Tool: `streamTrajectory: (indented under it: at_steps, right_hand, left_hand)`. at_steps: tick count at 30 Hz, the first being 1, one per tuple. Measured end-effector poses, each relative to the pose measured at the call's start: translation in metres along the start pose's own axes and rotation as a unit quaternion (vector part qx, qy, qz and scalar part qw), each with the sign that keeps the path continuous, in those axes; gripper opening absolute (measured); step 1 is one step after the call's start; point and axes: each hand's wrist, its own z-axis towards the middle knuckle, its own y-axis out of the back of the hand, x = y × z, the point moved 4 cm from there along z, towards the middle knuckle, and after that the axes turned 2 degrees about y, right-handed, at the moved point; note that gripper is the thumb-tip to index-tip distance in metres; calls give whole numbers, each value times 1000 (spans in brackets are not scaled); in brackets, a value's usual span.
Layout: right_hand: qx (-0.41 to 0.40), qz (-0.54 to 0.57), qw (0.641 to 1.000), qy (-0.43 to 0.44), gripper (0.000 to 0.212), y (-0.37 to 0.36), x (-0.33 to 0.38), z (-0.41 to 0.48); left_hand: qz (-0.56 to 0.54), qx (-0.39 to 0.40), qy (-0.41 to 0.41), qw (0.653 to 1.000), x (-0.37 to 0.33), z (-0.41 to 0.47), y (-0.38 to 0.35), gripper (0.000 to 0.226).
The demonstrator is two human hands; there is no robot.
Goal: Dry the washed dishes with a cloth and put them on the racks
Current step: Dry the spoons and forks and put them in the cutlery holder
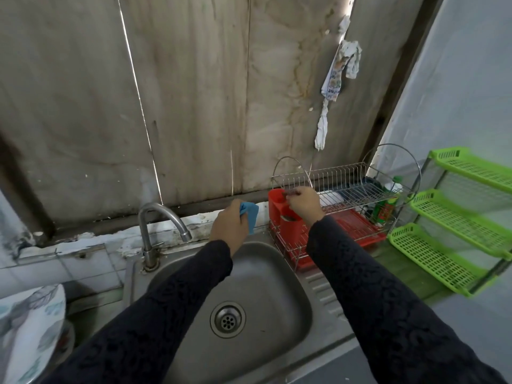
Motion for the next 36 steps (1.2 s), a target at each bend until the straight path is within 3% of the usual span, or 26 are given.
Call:
streamTrajectory:
  at_steps: [5, 12, 18, 21, 28, 36]
  right_hand:
    - [-36, 23, 999, -7, 30, 5, -3, -14]
    - [-90, 8, 990, 108, 24, -12, 19, -55]
    - [-130, -32, 957, 256, 28, -56, 75, -113]
    - [-107, -19, 952, 288, 29, -100, 93, -143]
    - [28, -16, 966, 255, 22, -212, 129, -226]
    - [170, -57, 958, 225, 24, -339, 153, -313]
  left_hand:
    - [-1, -4, -5, 1000, 11, -7, -4, 16]
    - [0, 32, -17, 999, 38, -41, 3, 26]
    - [-3, 65, -25, 998, 75, -82, 44, 27]
    - [-3, 41, -18, 999, 101, -107, 81, 31]
    - [37, 5, 29, 999, 177, -173, 187, 32]
    - [84, -43, 158, 983, 280, -243, 288, 14]
